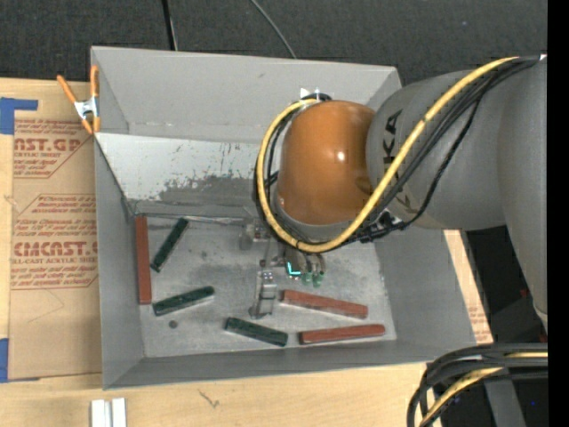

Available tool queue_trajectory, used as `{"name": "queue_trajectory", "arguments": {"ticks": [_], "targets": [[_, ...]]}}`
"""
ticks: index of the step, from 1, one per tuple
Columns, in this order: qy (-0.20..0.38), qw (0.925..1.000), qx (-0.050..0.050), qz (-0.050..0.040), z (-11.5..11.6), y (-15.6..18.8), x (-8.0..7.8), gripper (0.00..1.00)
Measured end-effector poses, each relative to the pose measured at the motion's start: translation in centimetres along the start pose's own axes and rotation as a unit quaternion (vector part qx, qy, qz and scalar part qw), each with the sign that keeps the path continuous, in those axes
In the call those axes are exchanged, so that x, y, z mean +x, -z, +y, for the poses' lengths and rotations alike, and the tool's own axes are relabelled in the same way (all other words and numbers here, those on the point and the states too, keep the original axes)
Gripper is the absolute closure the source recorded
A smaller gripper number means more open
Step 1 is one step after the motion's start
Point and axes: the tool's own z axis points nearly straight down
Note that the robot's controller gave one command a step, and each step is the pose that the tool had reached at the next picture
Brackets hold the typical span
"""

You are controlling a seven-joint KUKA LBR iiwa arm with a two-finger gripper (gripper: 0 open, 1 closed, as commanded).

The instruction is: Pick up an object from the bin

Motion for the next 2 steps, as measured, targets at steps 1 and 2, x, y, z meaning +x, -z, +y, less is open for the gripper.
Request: {"name": "queue_trajectory", "arguments": {"ticks": [1,2], "targets": [[-0.001,1.0,-0.001,-0.0038,-0.1,0.4,-0.2,0.0],[0.007,0.9999,-0.001,-0.0069,0.5,-4.9,1.0,0.0]]}}
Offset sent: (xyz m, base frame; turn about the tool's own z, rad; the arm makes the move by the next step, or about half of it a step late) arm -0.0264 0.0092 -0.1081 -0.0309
